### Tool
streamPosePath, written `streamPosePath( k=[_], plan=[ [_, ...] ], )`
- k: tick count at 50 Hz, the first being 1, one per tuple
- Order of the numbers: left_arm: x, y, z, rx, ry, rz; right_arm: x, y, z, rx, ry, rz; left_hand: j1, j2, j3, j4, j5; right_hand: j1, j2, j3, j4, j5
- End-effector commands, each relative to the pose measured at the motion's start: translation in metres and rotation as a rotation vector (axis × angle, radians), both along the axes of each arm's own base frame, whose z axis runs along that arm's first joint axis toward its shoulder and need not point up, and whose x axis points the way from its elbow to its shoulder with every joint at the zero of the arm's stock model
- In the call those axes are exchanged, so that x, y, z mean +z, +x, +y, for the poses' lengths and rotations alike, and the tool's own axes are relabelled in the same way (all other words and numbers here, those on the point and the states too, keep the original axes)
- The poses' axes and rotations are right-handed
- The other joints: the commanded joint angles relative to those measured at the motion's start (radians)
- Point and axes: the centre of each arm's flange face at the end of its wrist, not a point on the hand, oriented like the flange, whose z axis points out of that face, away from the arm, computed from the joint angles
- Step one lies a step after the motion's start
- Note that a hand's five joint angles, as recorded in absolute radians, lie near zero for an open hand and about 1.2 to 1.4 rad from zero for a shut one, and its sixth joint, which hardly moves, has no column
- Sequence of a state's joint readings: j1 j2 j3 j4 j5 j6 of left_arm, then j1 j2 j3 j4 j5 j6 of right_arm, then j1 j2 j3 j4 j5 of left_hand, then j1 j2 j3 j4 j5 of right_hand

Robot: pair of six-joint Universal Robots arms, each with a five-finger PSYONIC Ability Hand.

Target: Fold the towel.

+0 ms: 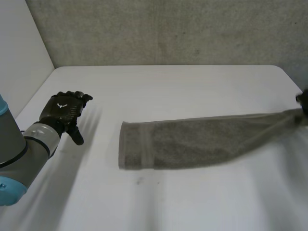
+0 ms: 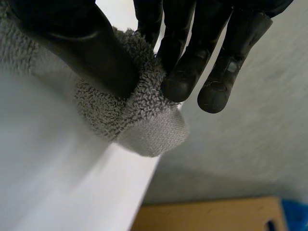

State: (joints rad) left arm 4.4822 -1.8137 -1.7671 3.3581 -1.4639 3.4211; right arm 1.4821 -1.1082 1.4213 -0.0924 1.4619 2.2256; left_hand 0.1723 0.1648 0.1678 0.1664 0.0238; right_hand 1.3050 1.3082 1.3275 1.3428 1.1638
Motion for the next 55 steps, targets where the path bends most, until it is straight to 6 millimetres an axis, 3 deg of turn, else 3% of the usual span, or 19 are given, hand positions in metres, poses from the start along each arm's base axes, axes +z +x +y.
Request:
streamPosePath(
  k=[1,3,4,5,7,8,10,16,18,21,25,26,27,28,32,35,40,46,55],
  plan=[
    [0.001,0.001,0.0,0.006,0.0,-0.001,0.065,0.111,0.035,0.276,-0.18,-0.123,0.002,0.01,0.007,0.008,-0.024,0.091,0.088,0.069,0.054,0.058],
    [0.001,0.001,0.001,0.006,0.0,0.001,0.07,0.141,0.051,0.361,-0.194,-0.133,0.002,0.01,0.007,0.008,-0.024,0.091,0.088,0.069,0.054,0.058],
    [0.0,0.001,0.002,0.006,0.004,-0.002,0.067,0.172,0.068,0.446,-0.19,-0.143,0.002,0.01,0.007,0.008,-0.024,0.091,0.088,0.069,0.054,0.058],
    [0.0,0.001,0.002,0.006,0.004,-0.002,0.067,0.173,0.068,0.447,-0.19,-0.143,0.002,0.01,0.007,0.008,-0.024,0.091,0.088,0.069,0.054,0.058],
    [0.0,0.002,0.004,0.006,0.003,-0.001,0.056,0.223,0.106,0.6,-0.157,-0.163,0.002,0.01,0.007,0.008,-0.024,0.091,0.088,0.069,0.054,0.058],
    [0.0,0.002,0.004,0.006,0.003,-0.001,0.056,0.224,0.106,0.6,-0.156,-0.163,0.002,0.01,0.007,0.008,-0.024,0.091,0.088,0.069,0.054,0.058],
    [-0.001,0.003,0.004,0.009,0.001,-0.001,0.036,0.259,0.144,0.727,-0.104,-0.164,0.002,0.01,0.007,0.008,-0.024,0.091,0.088,0.069,0.054,0.058],
    [-0.002,0.003,0.004,0.01,0.0,-0.001,-0.005,0.292,0.194,0.86,-0.006,-0.147,0.002,0.01,0.007,0.008,-0.024,0.091,0.088,0.069,0.054,0.058],
    [-0.002,0.004,0.004,0.012,0.0,-0.001,-0.033,0.302,0.217,0.915,0.059,-0.126,0.002,0.01,0.007,0.008,-0.024,0.091,0.088,0.069,0.054,0.058],
    [-0.002,0.005,0.001,0.018,-0.014,0.003,-0.06,0.302,0.229,0.934,0.134,-0.091,0.002,0.01,0.007,0.008,-0.024,0.091,0.088,0.069,0.054,0.058],
    [-0.002,0.005,0.001,0.018,-0.02,0.004,-0.072,0.297,0.233,0.932,0.164,-0.062,0.002,0.01,0.007,0.008,-0.024,0.091,0.088,0.069,0.054,0.058],
    [-0.003,0.005,0.002,0.018,-0.018,0.004,-0.071,0.294,0.232,0.922,0.165,-0.065,0.002,0.01,0.007,0.008,-0.024,-0.437,-0.44,-0.459,-0.474,-0.47],
    [-0.003,0.005,0.002,0.018,-0.018,0.004,-0.071,0.294,0.232,0.922,0.165,-0.065,0.002,0.01,0.007,0.008,-0.024,-0.442,-0.445,-0.464,-0.48,-0.475],
    [-0.003,0.005,0.002,0.018,-0.019,0.002,-0.066,0.291,0.231,0.911,0.162,-0.08,0.002,0.01,0.007,0.008,-0.024,-1.131,-1.134,-1.153,-1.168,-1.164],
    [-0.002,0.004,0.002,0.013,-0.022,0.002,-0.027,0.273,0.204,0.824,0.079,-0.188,0.002,0.01,0.007,0.008,-0.024,-1.131,-1.134,-1.153,-1.168,-1.164],
    [-0.002,0.003,0.002,0.011,-0.024,0.002,-0.018,0.262,0.195,0.782,0.069,-0.244,0.002,0.01,0.007,0.008,-0.024,-1.131,-1.134,-1.153,-1.168,-1.164],
    [-0.001,0.001,0.004,0.002,-0.028,0.003,0.016,0.22,0.174,0.652,0.049,-0.472,0.002,0.01,0.007,0.008,-0.024,-1.131,-1.134,-1.153,-1.168,-1.164],
    [0.001,-0.002,0.006,-0.007,-0.033,0.003,0.002,0.189,0.156,0.555,0.125,-0.544,0.002,0.01,0.007,0.008,-0.024,-1.131,-1.134,-1.153,-1.168,-1.164],
    [0.01,-0.021,0.015,-0.072,-0.066,0.011,-0.046,0.155,0.14,0.456,0.244,-0.452,0.002,0.01,0.007,0.008,-0.024,-1.07,-1.074,-1.093,-1.108,-1.104]
  ],
)
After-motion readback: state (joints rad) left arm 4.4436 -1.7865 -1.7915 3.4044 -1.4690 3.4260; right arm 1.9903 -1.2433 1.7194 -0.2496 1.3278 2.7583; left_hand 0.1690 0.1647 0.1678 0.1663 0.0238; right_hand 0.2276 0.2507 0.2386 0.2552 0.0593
